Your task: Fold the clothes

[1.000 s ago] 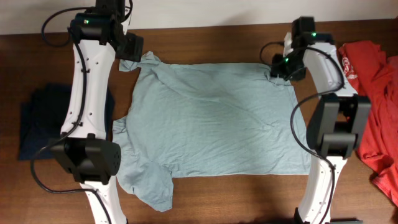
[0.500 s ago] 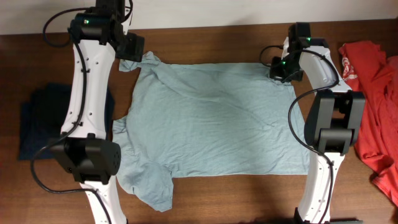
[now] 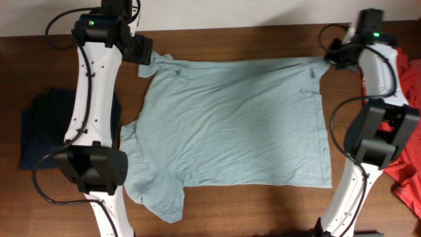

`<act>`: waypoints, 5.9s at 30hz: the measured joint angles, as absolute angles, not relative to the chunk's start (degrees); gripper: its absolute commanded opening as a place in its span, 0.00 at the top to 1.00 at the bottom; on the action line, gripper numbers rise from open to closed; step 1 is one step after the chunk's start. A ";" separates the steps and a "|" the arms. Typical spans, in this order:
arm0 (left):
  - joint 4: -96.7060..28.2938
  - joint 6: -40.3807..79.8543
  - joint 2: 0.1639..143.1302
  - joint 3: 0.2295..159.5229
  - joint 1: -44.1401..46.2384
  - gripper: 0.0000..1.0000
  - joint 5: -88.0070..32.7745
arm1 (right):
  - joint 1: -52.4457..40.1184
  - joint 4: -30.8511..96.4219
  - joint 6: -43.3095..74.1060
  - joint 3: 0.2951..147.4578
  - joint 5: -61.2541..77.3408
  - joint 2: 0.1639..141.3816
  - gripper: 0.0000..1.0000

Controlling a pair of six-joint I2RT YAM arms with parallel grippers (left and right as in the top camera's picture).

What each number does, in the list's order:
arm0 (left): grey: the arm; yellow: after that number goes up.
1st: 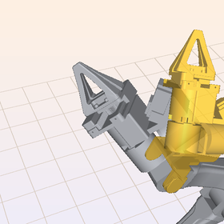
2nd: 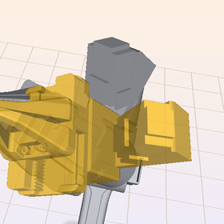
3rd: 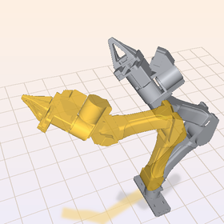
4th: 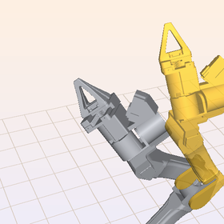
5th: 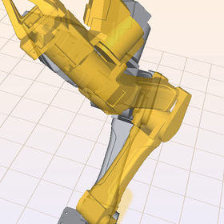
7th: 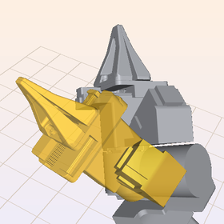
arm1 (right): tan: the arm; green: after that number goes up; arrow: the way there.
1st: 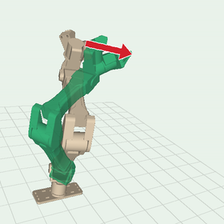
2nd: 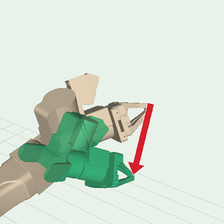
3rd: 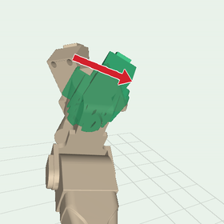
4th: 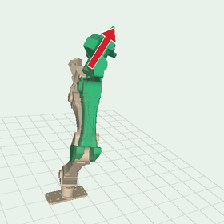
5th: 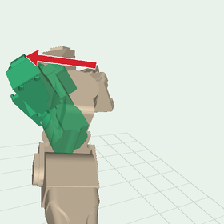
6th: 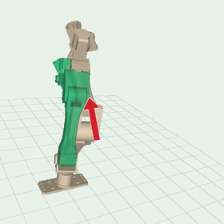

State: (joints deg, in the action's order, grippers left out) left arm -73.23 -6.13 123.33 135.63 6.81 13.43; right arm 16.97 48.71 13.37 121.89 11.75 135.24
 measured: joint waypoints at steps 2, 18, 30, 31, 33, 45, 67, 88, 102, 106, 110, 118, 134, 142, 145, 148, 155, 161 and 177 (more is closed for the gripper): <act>-73.14 -6.13 123.33 135.63 6.92 0.01 13.43 | 18.28 46.98 13.50 121.93 13.23 135.22 0.96; -74.00 -5.06 123.33 135.63 7.07 0.01 13.45 | 18.20 54.61 13.65 122.04 14.50 135.17 0.35; -74.59 -6.63 123.33 135.63 7.35 0.01 9.58 | 16.84 62.46 11.29 122.06 17.72 135.06 0.67; -74.61 -6.63 123.33 135.63 7.38 0.01 9.50 | 16.36 62.00 11.22 122.06 17.69 135.06 0.71; -74.56 -6.63 123.33 135.63 7.38 0.01 9.37 | 15.14 60.29 11.05 122.06 17.67 135.11 0.78; -74.67 -6.66 123.33 135.63 7.38 0.01 9.17 | 12.71 55.35 14.59 122.04 12.58 140.18 0.86; -79.90 -6.63 123.22 135.63 7.38 0.01 9.61 | 20.49 62.08 13.30 121.99 11.42 136.92 0.80; -96.42 4.49 89.06 130.61 7.20 0.01 11.33 | 22.13 94.30 7.22 122.89 20.88 90.45 0.64; -65.93 11.42 86.83 67.00 7.16 0.01 -3.31 | 7.90 76.66 9.28 86.52 15.55 89.03 0.46; -64.62 13.58 86.83 58.04 7.16 0.01 -8.45 | 7.88 68.79 11.42 71.11 15.22 89.78 0.44; -62.61 15.88 86.78 49.98 7.16 0.01 -11.46 | 7.88 63.90 13.61 64.01 15.20 89.82 0.40; -52.90 23.03 84.62 36.14 7.03 0.49 -17.63 | 10.46 61.65 16.49 59.81 15.05 89.82 0.32; -61.58 20.80 84.93 49.17 6.85 0.97 -17.63 | 14.22 60.69 16.19 59.33 13.52 89.82 0.27; -63.00 20.51 83.96 52.99 6.85 0.97 -12.95 | 14.22 56.88 20.56 52.62 12.64 90.89 0.28; -62.98 20.51 83.94 52.99 6.85 0.96 -12.58 | 14.22 54.52 23.00 49.25 12.47 91.70 0.41; -63.05 20.51 83.94 52.99 6.85 0.95 -12.34 | 14.22 49.63 27.51 44.56 12.45 91.98 0.52; -63.00 20.51 83.94 52.99 6.85 0.94 -11.94 | 14.50 45.76 30.87 42.24 11.86 89.93 0.96; -63.31 20.49 83.92 52.99 6.85 0.94 -11.92 | 14.52 48.64 29.45 42.87 10.26 89.27 0.96; -65.34 20.29 79.48 53.06 6.85 0.90 -11.92 | 14.52 57.98 24.56 49.58 6.44 81.54 0.09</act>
